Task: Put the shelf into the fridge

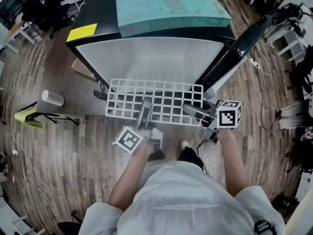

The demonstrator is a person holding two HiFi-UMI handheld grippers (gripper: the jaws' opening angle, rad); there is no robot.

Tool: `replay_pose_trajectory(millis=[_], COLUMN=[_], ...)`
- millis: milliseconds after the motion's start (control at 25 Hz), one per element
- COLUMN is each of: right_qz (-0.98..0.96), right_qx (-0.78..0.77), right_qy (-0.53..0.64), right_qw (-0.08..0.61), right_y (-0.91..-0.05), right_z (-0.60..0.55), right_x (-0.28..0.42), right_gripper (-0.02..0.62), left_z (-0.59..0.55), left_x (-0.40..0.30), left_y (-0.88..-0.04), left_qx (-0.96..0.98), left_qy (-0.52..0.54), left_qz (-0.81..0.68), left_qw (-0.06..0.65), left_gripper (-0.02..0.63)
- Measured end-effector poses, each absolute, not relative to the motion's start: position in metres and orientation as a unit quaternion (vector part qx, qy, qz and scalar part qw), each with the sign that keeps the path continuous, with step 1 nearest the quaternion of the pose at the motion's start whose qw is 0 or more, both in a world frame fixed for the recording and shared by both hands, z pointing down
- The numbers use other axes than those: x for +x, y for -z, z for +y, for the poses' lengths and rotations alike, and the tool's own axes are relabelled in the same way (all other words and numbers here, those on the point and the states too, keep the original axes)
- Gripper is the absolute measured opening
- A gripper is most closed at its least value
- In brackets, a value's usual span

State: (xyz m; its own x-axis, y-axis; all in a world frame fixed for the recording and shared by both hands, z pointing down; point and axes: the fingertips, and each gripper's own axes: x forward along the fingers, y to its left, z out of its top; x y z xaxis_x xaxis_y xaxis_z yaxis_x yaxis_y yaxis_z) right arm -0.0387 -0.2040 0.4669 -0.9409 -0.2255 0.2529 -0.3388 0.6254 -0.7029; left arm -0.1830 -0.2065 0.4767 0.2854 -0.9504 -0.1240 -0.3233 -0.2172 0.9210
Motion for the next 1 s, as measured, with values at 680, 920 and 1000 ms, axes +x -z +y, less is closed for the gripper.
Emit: replay_pose_trajectory(millis=[680, 920, 1000], right_qz=[-0.887, -0.88, -0.878], right_qx=[0.174, 0.193, 0.198], right_qy=[-0.425, -0.432, -0.435], right_qw=[0.043, 0.03, 0.026], right_y=[-0.474, -0.474, -0.475], right_z=[-0.225, -0.235, -0.237], right_x=[-0.054, -0.055, -0.055], right_gripper=[0.141, 0.141, 0.141], left_z=[-0.22, -0.224, -0.225], left_x=[-0.199, -0.201, -0.202], left_y=[-0.482, -0.482, -0.483], left_qx=[0.697, 0.704, 0.709], left_qy=[0.347, 0.331, 0.32], left_qz=[-0.469, -0.473, -0.476], left_qw=[0.418, 0.414, 0.409], left_gripper=[0.069, 0.071, 0.069])
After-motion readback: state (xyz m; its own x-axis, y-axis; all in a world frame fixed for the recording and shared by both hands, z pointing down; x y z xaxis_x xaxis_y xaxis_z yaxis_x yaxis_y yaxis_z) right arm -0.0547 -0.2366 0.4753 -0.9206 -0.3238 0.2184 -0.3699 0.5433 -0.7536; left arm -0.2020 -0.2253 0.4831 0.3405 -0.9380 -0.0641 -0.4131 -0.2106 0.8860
